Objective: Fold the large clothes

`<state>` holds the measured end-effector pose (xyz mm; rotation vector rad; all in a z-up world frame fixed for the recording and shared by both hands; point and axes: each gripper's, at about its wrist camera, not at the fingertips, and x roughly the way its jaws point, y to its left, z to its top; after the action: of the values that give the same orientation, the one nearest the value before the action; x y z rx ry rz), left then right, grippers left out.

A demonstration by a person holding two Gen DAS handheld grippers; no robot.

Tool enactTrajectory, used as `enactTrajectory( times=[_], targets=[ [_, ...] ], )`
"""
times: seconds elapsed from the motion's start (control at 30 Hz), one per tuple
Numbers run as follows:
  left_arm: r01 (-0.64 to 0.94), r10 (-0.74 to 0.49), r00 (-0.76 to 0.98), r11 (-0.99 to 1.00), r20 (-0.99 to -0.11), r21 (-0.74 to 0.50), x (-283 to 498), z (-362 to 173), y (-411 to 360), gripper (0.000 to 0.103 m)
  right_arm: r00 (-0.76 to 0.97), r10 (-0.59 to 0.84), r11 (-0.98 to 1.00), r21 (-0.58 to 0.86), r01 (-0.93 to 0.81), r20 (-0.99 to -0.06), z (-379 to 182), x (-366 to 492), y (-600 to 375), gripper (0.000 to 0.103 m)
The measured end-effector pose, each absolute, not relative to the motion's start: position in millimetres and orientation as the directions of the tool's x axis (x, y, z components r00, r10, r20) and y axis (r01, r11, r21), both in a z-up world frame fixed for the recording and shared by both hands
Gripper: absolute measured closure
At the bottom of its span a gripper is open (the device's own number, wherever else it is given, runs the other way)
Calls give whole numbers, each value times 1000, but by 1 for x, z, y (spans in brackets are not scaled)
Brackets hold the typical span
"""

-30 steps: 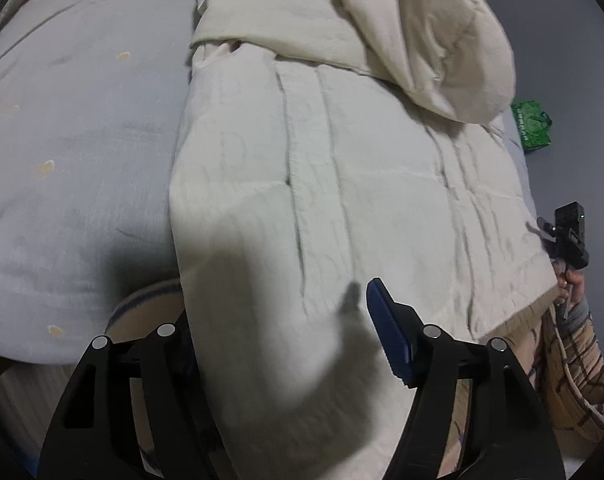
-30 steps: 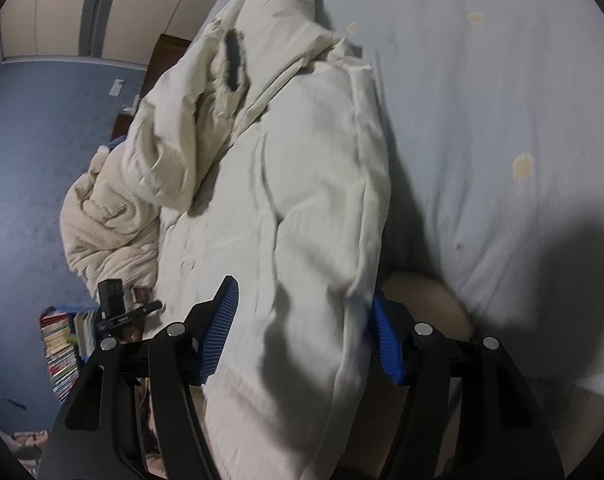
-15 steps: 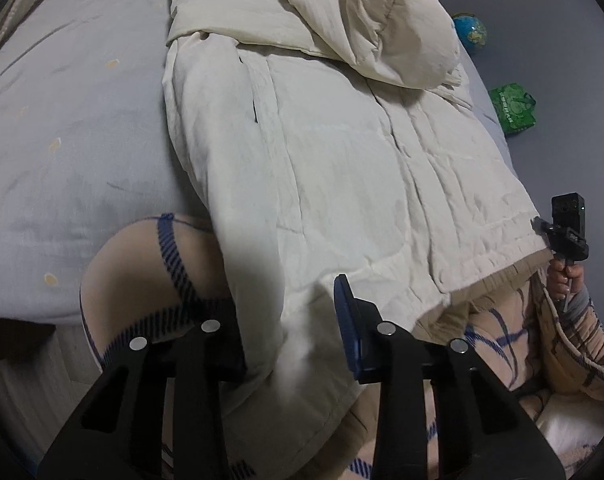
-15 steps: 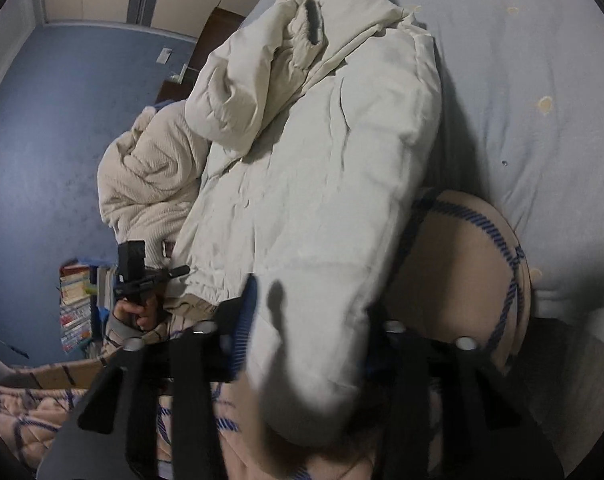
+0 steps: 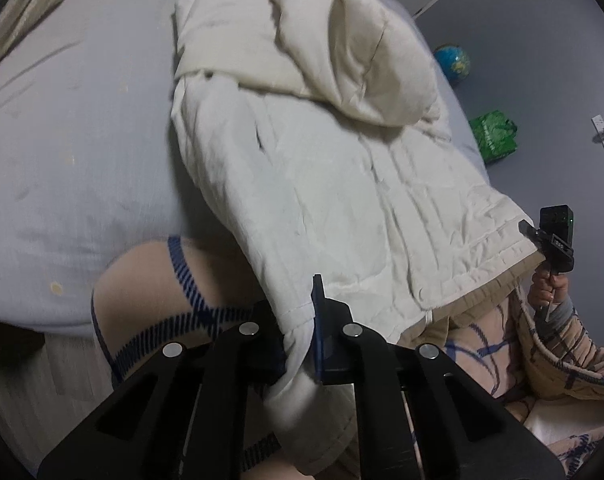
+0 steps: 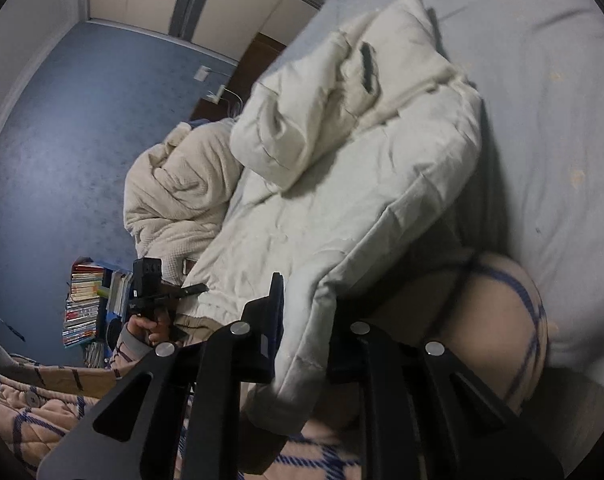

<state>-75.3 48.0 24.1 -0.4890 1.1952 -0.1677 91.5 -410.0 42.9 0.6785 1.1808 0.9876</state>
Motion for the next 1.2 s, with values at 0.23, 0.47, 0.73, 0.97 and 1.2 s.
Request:
enactTrajectory(
  times=[0.23,0.47,0.73,0.97,1.2],
  targets=[
    [-92,-378,491,873,-785,-478,-66,58,59,95,141,922,386,877,-286,-360,66,110,-409,92],
    [-80,-395,608,832,-688,-549,-46,86,77,95,224,934,341,885,-319,-279,97,141,-404,92],
    [-87,-359,680,826,-639,-556,-15,112,97,95,319,933,266,915,-304,-166,112,192,-397,92],
    [-89,-339,709,827,-619,-555,24,123,112,95,375,919,223,944,-244,-120,107,241,-387,92],
    [-133,-331,721,797,-609,-590,72,115,140,95,418,895,242,955,-170,-152,95,295,-375,92]
  ],
)
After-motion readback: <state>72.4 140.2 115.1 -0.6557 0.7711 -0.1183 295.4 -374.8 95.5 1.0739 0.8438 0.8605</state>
